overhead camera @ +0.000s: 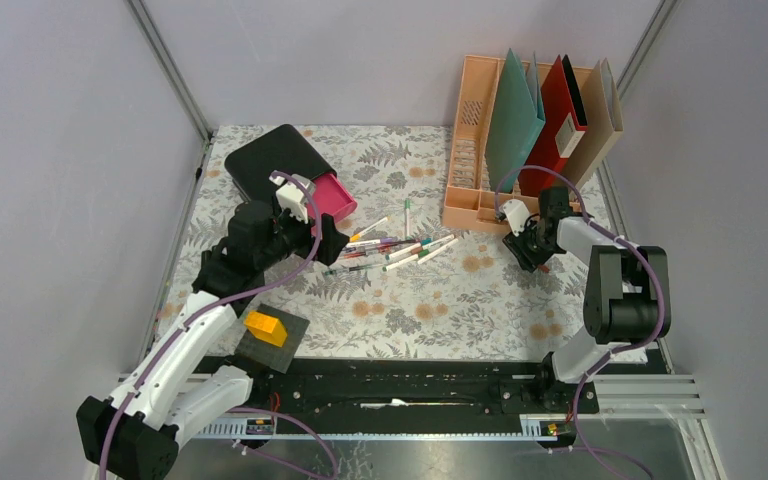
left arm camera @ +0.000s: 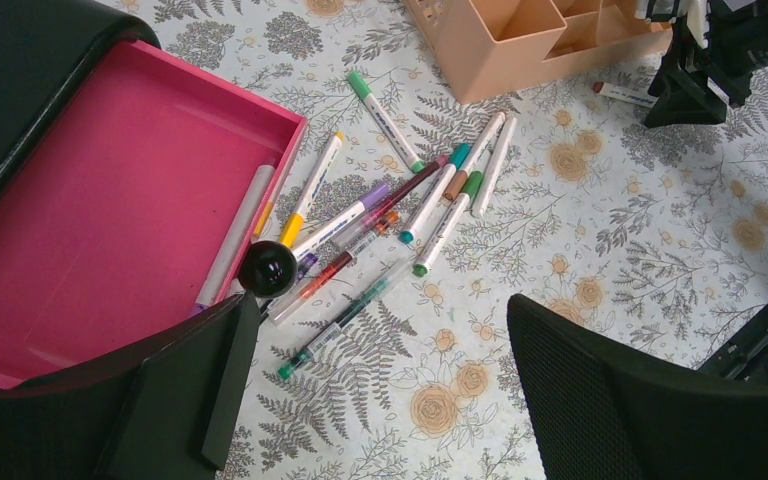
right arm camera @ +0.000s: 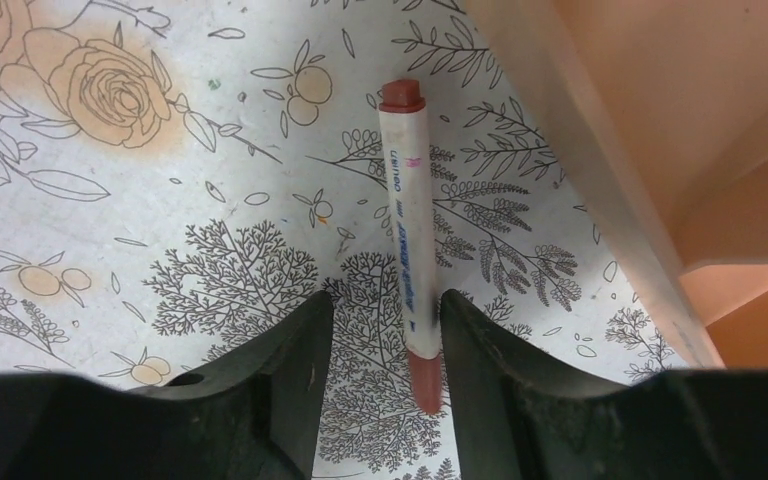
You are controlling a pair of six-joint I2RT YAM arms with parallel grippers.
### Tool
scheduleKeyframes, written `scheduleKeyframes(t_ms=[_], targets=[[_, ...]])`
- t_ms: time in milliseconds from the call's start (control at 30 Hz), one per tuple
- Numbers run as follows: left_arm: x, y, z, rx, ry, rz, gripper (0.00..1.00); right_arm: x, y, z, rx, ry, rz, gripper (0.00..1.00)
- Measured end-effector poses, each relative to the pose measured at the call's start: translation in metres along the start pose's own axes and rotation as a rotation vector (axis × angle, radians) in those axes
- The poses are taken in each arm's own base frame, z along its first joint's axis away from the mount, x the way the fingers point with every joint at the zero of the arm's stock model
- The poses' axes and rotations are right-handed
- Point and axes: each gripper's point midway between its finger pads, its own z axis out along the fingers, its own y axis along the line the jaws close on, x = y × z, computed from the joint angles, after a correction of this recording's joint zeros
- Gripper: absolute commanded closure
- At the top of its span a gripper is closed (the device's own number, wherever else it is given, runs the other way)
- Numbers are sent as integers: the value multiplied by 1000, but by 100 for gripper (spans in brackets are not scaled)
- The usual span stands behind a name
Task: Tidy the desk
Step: Place the stationery in the drawer, then pick up the stationery from the center of the board.
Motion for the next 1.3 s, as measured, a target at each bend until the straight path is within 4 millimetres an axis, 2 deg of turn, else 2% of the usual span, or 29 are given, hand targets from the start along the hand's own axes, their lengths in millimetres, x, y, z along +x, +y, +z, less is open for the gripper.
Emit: scheduleKeyframes(t_ms=[500,733,933,1100,1300], targets=[[3,1,3,15,16,-11,1,-5,-1,5,-14,-2,46,100],[3,-5,2,52,16,-26,1,-6,0,3,-13,-5,67,100],[-8,-17,3,108,-21,-70,1,-8,26,-8,-123,-22,99,100],[-17,-33,4,196,-62,-136,1,-36,42,-37,-214,-130,119,100],[-9,-57,8,343,-108,-326,1,-93,62,-87,-374,-355,142,100]])
